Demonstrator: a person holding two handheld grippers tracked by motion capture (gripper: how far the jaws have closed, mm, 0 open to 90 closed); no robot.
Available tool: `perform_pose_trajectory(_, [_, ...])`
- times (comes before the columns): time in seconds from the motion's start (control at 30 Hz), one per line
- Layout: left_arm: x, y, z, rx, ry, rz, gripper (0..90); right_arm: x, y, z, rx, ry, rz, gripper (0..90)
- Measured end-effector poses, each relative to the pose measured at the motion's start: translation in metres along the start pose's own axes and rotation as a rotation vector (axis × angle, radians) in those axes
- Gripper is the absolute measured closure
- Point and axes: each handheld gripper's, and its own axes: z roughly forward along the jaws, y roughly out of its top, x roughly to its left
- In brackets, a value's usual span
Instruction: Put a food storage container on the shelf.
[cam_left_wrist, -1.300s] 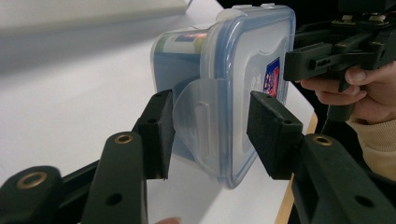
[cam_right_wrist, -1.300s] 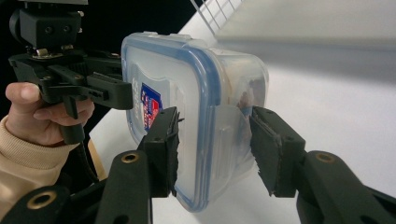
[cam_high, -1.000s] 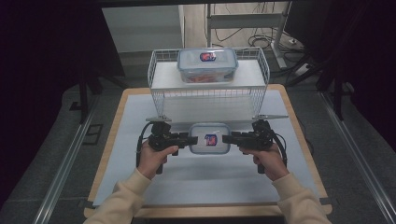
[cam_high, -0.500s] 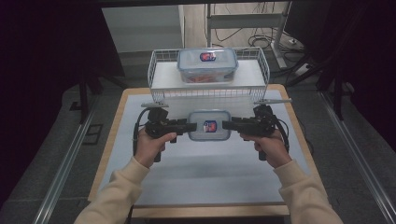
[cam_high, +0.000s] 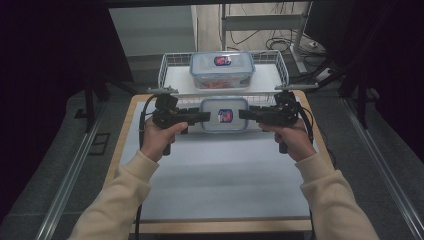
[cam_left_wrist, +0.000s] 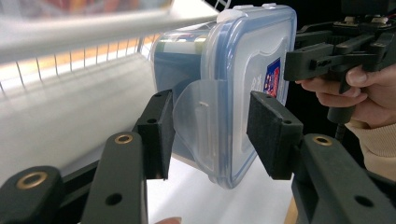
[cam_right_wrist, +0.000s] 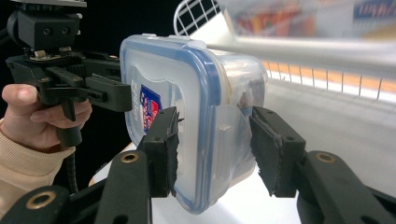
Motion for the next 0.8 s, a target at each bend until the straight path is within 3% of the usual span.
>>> perform_pose_trajectory(0.8, [0.023,0.082,-0.005,-0.013,0.022,-0.004,52.6,-0.017,0.082,0.010,-0.026,0.003,-0.004,52.6])
